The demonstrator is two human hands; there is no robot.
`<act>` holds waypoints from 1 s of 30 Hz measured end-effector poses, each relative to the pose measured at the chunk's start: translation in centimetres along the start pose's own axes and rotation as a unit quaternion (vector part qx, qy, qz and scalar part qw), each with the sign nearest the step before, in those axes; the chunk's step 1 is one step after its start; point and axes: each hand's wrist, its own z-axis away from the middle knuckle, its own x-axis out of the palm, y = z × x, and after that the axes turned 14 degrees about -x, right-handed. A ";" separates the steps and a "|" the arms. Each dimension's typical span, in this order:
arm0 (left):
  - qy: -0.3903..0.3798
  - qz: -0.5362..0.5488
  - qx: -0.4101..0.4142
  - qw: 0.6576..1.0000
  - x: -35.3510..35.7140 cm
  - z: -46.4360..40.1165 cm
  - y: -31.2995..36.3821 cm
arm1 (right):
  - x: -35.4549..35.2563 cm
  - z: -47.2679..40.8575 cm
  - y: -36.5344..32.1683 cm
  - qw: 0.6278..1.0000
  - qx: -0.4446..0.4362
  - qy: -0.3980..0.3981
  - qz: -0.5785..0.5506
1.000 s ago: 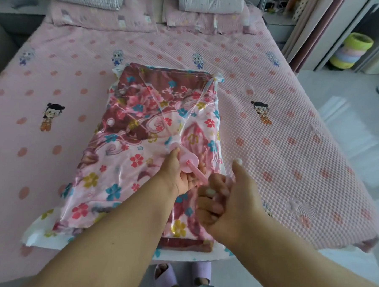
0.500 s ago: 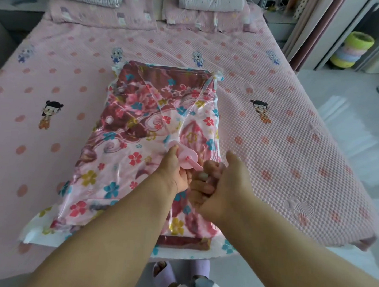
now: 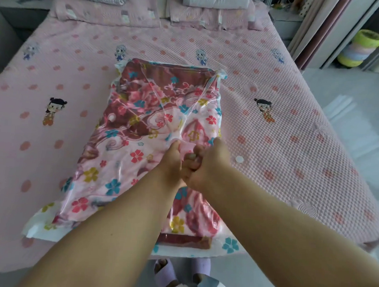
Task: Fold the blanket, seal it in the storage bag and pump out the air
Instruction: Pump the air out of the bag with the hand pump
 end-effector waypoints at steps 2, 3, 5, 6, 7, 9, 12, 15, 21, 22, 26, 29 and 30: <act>-0.025 0.014 -0.010 1.000 -0.1 -0.5 0.0 | -1.6 0.2 0.5 0.994 -0.070 -0.058 0.054; -0.024 0.022 -0.010 0.999 -0.2 -0.5 0.0 | -2.3 1.6 0.5 0.995 -0.055 -0.083 0.029; -0.014 0.044 -0.022 0.999 -0.7 -0.5 -0.3 | -3.1 4.0 0.0 0.997 0.028 -0.068 0.002; -0.008 0.050 -0.030 0.998 -0.8 -0.2 -0.4 | -3.6 4.7 0.0 0.998 0.032 -0.053 0.021; -0.008 0.055 -0.027 0.998 -0.8 0.1 -0.4 | -4.0 4.6 -0.1 0.998 0.033 -0.044 0.025; 0.007 0.039 -0.012 0.999 -0.5 -0.4 -0.2 | -3.0 2.6 -0.3 0.999 0.030 -0.026 -0.017; -0.026 0.014 -0.012 0.999 -0.3 -0.6 -0.1 | -0.3 -0.5 0.6 1.000 -0.007 -0.019 0.009; -0.007 0.007 -0.015 1.000 -0.5 -0.6 -0.3 | -2.4 1.5 0.8 0.995 -0.042 -0.083 0.021; -0.006 0.016 -0.015 1.000 -0.5 -0.3 -0.4 | -2.5 2.1 0.4 0.999 0.019 -0.015 -0.040; -0.014 0.018 -0.005 1.000 -0.1 -0.1 -0.3 | -1.2 0.9 0.6 0.999 0.015 -0.004 -0.037; -0.022 0.023 -0.019 0.999 -0.4 -0.5 0.1 | -1.1 0.4 0.8 0.999 -0.028 -0.046 0.006; 0.011 0.015 -0.005 1.000 -0.9 -0.8 0.1 | -2.5 4.1 0.3 0.998 0.036 -0.044 -0.023; 0.023 0.005 0.004 1.000 -1.0 -0.7 0.1 | -2.8 4.3 0.3 0.999 0.039 -0.028 -0.024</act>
